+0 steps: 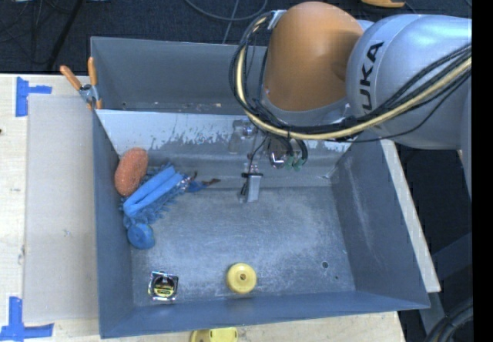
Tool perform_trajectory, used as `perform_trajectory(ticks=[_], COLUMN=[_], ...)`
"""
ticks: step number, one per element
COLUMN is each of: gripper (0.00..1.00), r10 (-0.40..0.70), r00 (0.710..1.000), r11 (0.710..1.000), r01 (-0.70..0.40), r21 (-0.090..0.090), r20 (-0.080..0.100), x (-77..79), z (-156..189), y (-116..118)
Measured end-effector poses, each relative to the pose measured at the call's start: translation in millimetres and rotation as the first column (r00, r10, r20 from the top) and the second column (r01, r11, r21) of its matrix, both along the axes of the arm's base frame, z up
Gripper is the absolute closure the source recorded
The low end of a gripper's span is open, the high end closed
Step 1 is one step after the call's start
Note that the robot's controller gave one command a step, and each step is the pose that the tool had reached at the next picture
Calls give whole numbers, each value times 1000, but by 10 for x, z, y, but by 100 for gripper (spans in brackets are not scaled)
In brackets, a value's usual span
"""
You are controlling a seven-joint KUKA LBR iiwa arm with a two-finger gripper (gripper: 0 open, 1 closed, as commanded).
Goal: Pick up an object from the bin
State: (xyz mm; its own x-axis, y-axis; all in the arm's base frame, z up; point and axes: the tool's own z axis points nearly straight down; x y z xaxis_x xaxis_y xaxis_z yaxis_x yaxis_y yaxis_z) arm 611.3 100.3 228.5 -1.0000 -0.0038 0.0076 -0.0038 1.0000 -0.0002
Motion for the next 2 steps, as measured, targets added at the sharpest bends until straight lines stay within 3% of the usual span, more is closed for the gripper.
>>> perform_trajectory(ticks=[1,2], gripper=[0,0], r10=[-2,39], r00=[1000,999], r11=[1000,999], r01=[2,-39], r21=[1,1], r20=[8,12], x=[11,68], z=[53,-839], y=[-6,562])
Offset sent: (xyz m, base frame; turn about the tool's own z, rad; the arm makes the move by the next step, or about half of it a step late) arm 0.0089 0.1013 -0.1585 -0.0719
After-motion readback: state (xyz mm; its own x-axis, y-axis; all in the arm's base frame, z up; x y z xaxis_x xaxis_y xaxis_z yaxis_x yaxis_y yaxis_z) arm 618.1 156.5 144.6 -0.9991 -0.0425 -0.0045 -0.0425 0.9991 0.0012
